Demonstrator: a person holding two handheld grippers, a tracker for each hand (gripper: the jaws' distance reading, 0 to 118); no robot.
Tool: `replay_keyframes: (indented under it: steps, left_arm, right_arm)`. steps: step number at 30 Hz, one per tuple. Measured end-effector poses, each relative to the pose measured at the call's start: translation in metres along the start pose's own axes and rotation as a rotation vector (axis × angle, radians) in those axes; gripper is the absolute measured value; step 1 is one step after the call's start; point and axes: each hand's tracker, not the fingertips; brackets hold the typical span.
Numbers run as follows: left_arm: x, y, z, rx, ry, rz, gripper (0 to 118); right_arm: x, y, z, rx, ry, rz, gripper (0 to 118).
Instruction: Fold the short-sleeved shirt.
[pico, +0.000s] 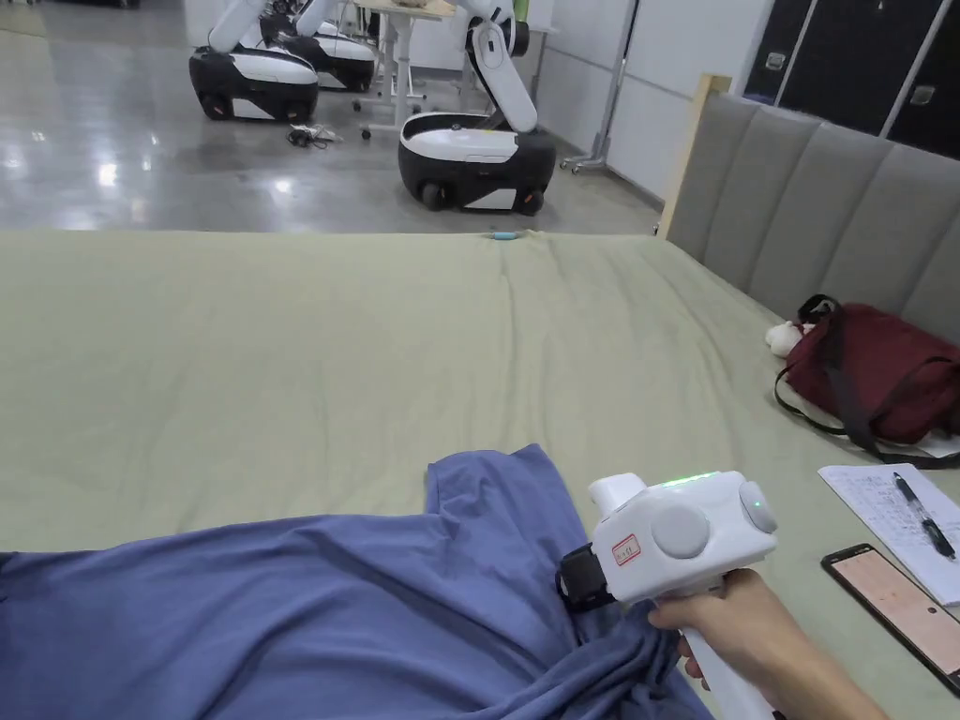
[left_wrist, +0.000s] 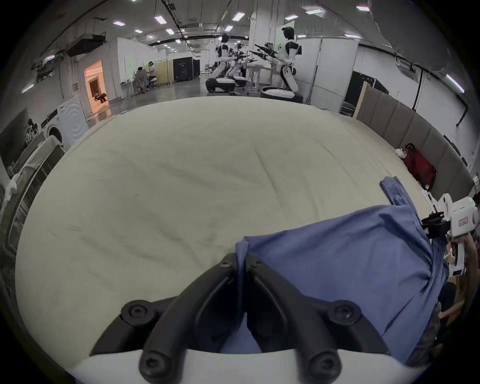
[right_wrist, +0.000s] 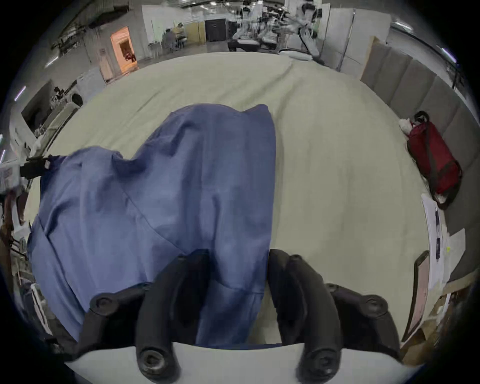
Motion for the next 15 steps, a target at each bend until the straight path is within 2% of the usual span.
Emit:
replay_keyframes:
  steps: [1,3,5,10,15]
  left_arm:
    - [0.0,0.0,0.002,0.001,0.0,0.004,4]
    - [-0.001,0.0,0.003,0.004,-0.003,0.009,4]
    - [-0.002,0.0,0.01,0.011,0.0,0.015,4]
    - [-0.009,-0.004,0.041,0.055,-0.042,0.038,4]
    - [-0.018,-0.018,0.098,0.117,-0.086,0.04,4]
  right_arm:
    - [-0.001,-0.001,0.004,0.001,-0.012,0.017,7]
    - [-0.007,0.0,0.016,0.027,-0.008,0.041,7]
    - [-0.016,-0.002,0.026,0.06,-0.066,0.079,7]
    - [-0.009,-0.001,0.054,0.168,-0.009,0.024,7]
    - [-0.003,-0.01,0.105,0.289,0.001,0.031,7]
